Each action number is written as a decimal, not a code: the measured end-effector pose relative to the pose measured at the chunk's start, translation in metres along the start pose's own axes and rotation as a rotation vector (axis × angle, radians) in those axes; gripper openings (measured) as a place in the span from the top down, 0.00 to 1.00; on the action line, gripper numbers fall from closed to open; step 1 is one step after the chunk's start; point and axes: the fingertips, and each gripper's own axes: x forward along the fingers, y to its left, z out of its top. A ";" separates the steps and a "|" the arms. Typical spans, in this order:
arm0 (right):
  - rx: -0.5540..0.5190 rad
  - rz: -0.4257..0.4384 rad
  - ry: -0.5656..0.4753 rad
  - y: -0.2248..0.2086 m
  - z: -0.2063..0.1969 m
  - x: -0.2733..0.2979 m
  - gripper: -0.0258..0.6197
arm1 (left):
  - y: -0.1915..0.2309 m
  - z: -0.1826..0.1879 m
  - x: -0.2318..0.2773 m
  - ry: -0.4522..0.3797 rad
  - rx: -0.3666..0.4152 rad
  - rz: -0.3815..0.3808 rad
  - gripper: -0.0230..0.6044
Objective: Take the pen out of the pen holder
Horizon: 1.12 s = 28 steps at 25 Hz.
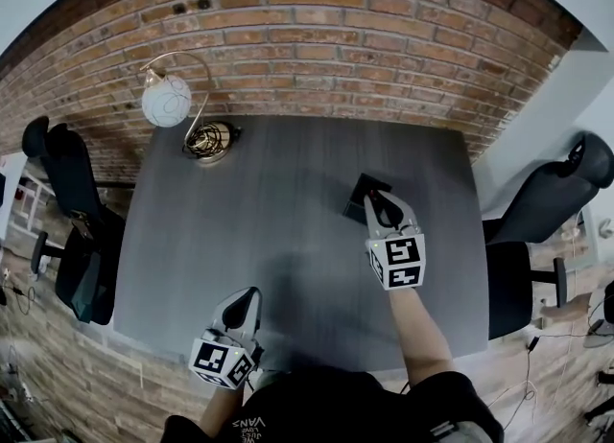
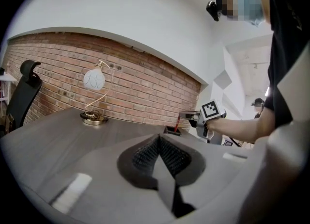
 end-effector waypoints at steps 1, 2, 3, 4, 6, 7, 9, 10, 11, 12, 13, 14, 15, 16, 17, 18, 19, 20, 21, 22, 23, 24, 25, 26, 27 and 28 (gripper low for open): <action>0.004 -0.005 -0.008 0.000 0.005 -0.004 0.89 | 0.000 0.001 0.000 -0.001 0.002 -0.010 0.88; 0.008 -0.009 -0.016 0.001 0.009 -0.009 0.89 | -0.001 0.002 0.000 -0.001 0.003 -0.019 0.88; 0.012 -0.013 -0.025 0.001 0.013 -0.014 0.89 | -0.001 0.004 -0.001 -0.002 0.005 -0.027 0.88; 0.014 -0.016 -0.032 0.002 0.017 -0.020 0.89 | -0.002 0.006 -0.001 -0.003 0.005 -0.036 0.88; 0.018 -0.024 -0.043 0.005 0.022 -0.030 0.89 | -0.002 0.007 -0.001 -0.006 0.004 -0.057 0.88; 0.019 -0.028 -0.046 0.006 0.024 -0.036 0.89 | -0.002 0.008 -0.001 -0.008 0.006 -0.067 0.88; 0.024 -0.038 -0.051 0.010 0.027 -0.048 0.89 | -0.004 0.011 -0.002 -0.010 0.011 -0.088 0.88; 0.027 -0.043 -0.053 0.011 0.028 -0.054 0.89 | -0.005 0.012 -0.002 -0.011 0.014 -0.102 0.88; 0.032 -0.050 -0.055 0.013 0.029 -0.060 0.89 | -0.006 0.011 -0.002 -0.013 0.016 -0.116 0.88; 0.037 -0.057 -0.057 0.015 0.029 -0.066 0.89 | -0.007 0.010 -0.003 -0.014 0.019 -0.131 0.88; 0.042 -0.064 -0.058 0.016 0.029 -0.072 0.89 | -0.007 0.010 -0.003 -0.015 0.023 -0.145 0.88; 0.048 -0.071 -0.057 0.018 0.029 -0.078 0.89 | -0.009 0.011 -0.003 -0.015 0.027 -0.158 0.88; 0.051 -0.078 -0.054 0.021 0.028 -0.084 0.89 | -0.010 0.012 -0.004 -0.014 0.031 -0.170 0.88; 0.054 -0.085 -0.052 0.023 0.026 -0.090 0.89 | -0.011 0.012 -0.004 -0.014 0.035 -0.184 0.88; 0.057 -0.093 -0.052 0.026 0.026 -0.096 0.89 | -0.012 0.012 -0.005 -0.015 0.038 -0.199 0.88; 0.059 -0.101 -0.051 0.029 0.025 -0.102 0.89 | -0.013 0.013 -0.005 -0.015 0.040 -0.213 0.88; 0.063 -0.109 -0.050 0.032 0.024 -0.108 0.89 | -0.014 0.013 -0.006 -0.016 0.043 -0.227 0.88; 0.067 -0.117 -0.048 0.035 0.023 -0.114 0.89 | -0.016 0.014 -0.007 -0.015 0.046 -0.240 0.88; 0.071 -0.126 -0.046 0.037 0.021 -0.119 0.89 | -0.017 0.015 -0.007 -0.015 0.050 -0.253 0.88; 0.077 -0.134 -0.045 0.040 0.020 -0.125 0.89 | -0.019 0.015 -0.008 -0.015 0.054 -0.266 0.88; 0.083 -0.142 -0.044 0.043 0.018 -0.131 0.89 | -0.020 0.015 -0.008 -0.016 0.058 -0.281 0.88; 0.088 -0.150 -0.042 0.047 0.016 -0.136 0.89 | -0.021 0.015 -0.009 -0.016 0.062 -0.295 0.88; 0.094 -0.157 -0.039 0.051 0.013 -0.141 0.89 | -0.023 0.015 -0.010 -0.014 0.065 -0.308 0.88; 0.098 -0.164 -0.035 0.055 0.011 -0.146 0.89 | -0.023 0.014 -0.011 -0.012 0.068 -0.321 0.88; 0.103 -0.171 -0.030 0.059 0.008 -0.151 0.89 | -0.024 0.013 -0.013 -0.011 0.070 -0.333 0.88; 0.108 -0.177 -0.025 0.064 0.005 -0.156 0.89 | -0.024 0.013 -0.014 -0.010 0.073 -0.343 0.88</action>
